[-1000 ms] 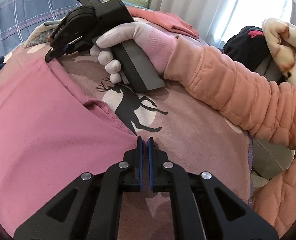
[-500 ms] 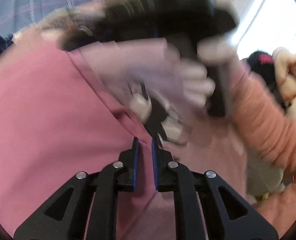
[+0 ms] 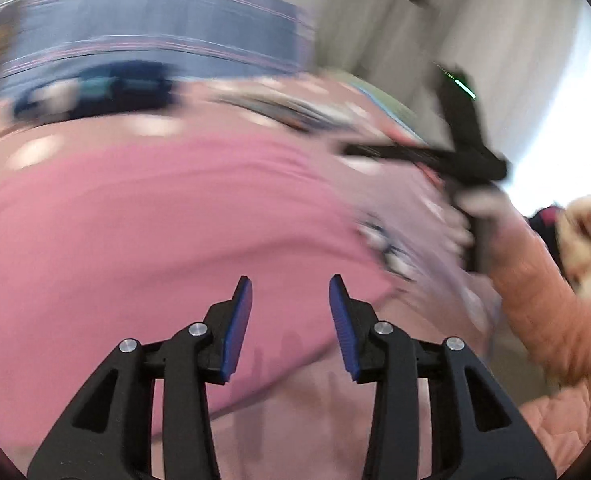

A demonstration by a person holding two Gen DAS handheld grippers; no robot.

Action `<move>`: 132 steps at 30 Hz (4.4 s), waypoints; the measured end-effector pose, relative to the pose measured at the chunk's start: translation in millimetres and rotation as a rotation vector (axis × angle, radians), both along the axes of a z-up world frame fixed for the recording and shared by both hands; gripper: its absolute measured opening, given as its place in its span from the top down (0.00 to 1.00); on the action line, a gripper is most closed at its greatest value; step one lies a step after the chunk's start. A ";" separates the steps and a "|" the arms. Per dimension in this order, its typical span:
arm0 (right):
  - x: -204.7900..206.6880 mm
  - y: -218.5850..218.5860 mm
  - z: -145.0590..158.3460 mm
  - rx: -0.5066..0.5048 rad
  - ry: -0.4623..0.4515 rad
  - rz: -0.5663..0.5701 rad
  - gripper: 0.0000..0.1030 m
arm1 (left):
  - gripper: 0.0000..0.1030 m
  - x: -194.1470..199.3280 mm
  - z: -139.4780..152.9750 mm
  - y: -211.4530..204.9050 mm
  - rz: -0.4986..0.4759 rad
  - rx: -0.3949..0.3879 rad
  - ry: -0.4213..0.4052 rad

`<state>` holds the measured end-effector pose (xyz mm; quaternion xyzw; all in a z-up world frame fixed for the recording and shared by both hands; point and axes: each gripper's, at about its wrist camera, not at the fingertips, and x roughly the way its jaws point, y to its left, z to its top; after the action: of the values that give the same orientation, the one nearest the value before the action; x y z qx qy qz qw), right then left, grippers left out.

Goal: Fold small clothes

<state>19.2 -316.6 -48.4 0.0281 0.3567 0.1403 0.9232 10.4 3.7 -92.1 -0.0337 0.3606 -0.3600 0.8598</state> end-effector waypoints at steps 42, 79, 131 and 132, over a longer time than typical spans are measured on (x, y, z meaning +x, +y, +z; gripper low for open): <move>174.0 466.3 -67.6 -0.396 0.188 0.504 0.98 | 0.95 51.0 -54.9 204.6 0.275 -0.159 0.115; -89.4 416.4 -94.1 -0.707 -0.166 0.643 0.53 | 0.44 164.9 -59.2 237.2 0.203 -0.357 0.372; -90.1 403.8 -99.0 -0.738 -0.203 0.406 0.34 | 0.48 178.9 -58.3 213.2 0.148 -0.284 0.316; -87.9 410.4 -99.7 -0.738 -0.215 0.412 0.34 | 0.48 182.4 -59.1 209.7 0.144 -0.299 0.322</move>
<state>-68.8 93.8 -148.1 -0.3903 0.2828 0.1869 0.8560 192.8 213.4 -151.1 -0.2433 0.4327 -0.3370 0.8000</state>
